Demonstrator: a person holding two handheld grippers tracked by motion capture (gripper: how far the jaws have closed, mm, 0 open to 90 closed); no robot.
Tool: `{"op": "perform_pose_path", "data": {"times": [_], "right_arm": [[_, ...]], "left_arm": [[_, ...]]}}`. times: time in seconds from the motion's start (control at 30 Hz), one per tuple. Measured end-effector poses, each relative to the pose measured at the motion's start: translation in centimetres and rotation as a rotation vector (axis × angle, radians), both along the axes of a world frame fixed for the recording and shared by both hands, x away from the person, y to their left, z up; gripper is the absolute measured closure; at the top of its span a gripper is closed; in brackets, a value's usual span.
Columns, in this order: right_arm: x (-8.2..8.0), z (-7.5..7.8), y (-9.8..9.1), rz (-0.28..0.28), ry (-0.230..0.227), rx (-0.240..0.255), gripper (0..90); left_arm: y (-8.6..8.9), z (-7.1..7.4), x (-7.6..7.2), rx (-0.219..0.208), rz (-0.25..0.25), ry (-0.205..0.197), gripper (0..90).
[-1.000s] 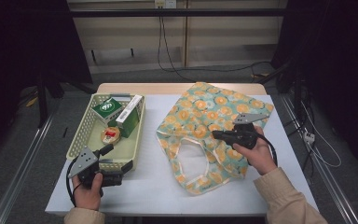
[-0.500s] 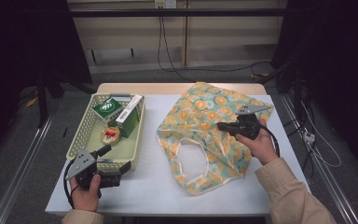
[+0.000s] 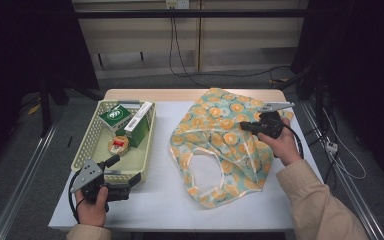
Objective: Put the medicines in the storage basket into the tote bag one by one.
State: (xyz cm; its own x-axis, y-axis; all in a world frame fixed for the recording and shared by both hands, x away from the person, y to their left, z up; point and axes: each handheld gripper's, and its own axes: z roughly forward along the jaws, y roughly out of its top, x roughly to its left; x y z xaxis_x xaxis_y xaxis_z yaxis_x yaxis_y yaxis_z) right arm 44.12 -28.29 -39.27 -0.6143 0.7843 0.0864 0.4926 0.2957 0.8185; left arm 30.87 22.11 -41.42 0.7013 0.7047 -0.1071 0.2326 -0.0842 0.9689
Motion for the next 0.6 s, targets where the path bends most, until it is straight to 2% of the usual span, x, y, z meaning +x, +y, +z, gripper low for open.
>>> {"op": "perform_pose_path", "data": {"times": [0.07,0.17,0.23,0.27,0.37,0.5,0.6], "right_arm": [[0.6,0.0,0.0,-0.004,0.013,0.028,90.0],[1.5,0.4,0.3,-0.008,-0.006,-0.006,90.0],[2.2,0.6,0.4,-0.007,-0.004,0.007,90.0],[2.5,0.7,0.5,-0.013,-0.005,-0.004,90.0],[3.6,0.6,0.5,-0.024,0.004,-0.010,90.0],[4.9,0.0,0.2,-0.060,0.023,-0.047,90.0],[5.7,-0.8,-0.4,-0.087,0.044,-0.002,90.0]], "left_arm": [[0.0,0.0,0.0,-0.001,-0.002,0.000,2.9],[0.0,-0.1,0.1,-0.005,0.000,0.004,2.9],[0.1,-0.1,0.1,-0.006,-0.001,0.005,2.9],[0.1,-0.1,0.1,-0.007,0.000,0.004,2.9],[0.3,-0.1,0.1,-0.013,0.004,0.004,2.9],[0.5,-0.1,0.1,-0.022,0.010,0.003,2.9],[0.6,-0.1,0.1,-0.027,0.011,0.004,2.9]]}}
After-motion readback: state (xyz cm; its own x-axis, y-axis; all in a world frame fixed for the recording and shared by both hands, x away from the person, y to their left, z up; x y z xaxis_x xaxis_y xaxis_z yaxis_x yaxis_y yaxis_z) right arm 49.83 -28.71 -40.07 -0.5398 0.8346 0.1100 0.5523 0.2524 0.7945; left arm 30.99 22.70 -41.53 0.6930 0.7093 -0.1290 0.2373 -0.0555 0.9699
